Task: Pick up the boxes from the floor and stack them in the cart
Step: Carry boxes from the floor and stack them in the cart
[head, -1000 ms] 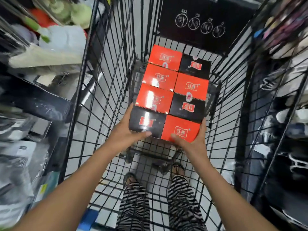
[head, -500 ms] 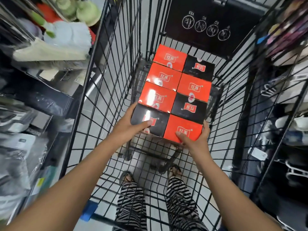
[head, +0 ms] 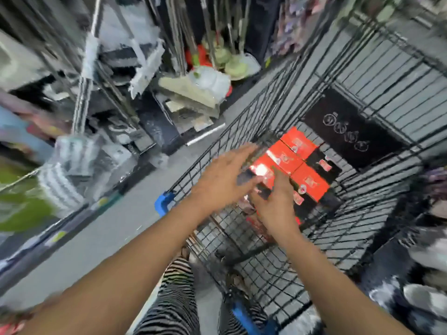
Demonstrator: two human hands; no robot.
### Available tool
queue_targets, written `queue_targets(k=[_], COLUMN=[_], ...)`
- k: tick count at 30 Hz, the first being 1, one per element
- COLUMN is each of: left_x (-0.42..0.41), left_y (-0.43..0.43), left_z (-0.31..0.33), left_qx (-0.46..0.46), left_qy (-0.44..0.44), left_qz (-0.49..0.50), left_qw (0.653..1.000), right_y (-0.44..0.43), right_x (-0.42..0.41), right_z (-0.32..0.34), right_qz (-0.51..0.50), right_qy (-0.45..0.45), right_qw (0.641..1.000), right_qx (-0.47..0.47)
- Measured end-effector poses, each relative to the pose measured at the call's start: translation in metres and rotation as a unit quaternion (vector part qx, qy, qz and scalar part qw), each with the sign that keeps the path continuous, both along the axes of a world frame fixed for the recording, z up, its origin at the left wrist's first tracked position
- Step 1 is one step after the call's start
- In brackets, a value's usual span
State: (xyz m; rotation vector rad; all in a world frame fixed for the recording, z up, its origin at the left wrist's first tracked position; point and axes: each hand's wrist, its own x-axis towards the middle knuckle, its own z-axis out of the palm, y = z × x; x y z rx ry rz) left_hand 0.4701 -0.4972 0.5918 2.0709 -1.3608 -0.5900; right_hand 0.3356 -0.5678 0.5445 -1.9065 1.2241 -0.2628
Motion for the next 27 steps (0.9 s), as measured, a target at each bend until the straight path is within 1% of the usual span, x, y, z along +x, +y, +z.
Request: queue_targets(k=[2, 4, 7, 9, 11, 13, 15, 18, 23, 25, 27], left_x=[0.006, 0.015, 0.028, 0.031, 0.028, 0.017, 0.002, -0.022, -0.054, -0.06, -0.066], left_y=[0.029, 0.073, 0.147, 0.202, 0.261, 0.321, 0.379, 0.461, 0.573, 0.615, 0.659], left_z=[0.02, 0.039, 0.059, 0.067, 0.068, 0.066, 0.062, 0.048, 0.027, 0.018, 0.0], left_qx=[-0.019, -0.027, -0.009, 0.014, 0.029, 0.048, 0.07, 0.1, 0.14, 0.157, 0.183], left_qy=[-0.042, -0.077, -0.118, -0.142, -0.15, -0.134, -0.107, -0.081, -0.037, -0.037, -0.041], left_qz=[0.049, 0.108, 0.205, 0.272, 0.353, 0.438, 0.515, 0.603, 0.696, 0.714, 0.715], left_qw=[0.998, 0.991, 0.972, 0.952, 0.923, 0.888, 0.848, 0.787, 0.704, 0.682, 0.673], right_y=[0.009, 0.029, 0.073, 0.113, 0.158, 0.206, 0.252, 0.317, 0.427, 0.468, 0.507], right_x=[0.013, 0.032, 0.066, 0.088, 0.109, 0.121, 0.13, 0.143, 0.163, 0.173, 0.185], right_z=[0.013, 0.03, 0.054, 0.07, 0.081, 0.091, 0.095, 0.091, 0.076, 0.068, 0.058], right_qz=[0.063, 0.155, 0.261, 0.328, 0.395, 0.462, 0.529, 0.612, 0.704, 0.73, 0.753], right_qy=[0.011, 0.018, 0.011, 0.01, 0.001, 0.005, 0.001, 0.004, 0.032, 0.048, 0.063], right_qw=[0.998, 0.986, 0.958, 0.936, 0.91, 0.879, 0.841, 0.779, 0.691, 0.662, 0.636], right_qx=[-0.014, -0.053, -0.116, -0.127, -0.129, -0.119, -0.116, -0.141, -0.162, -0.163, -0.16])
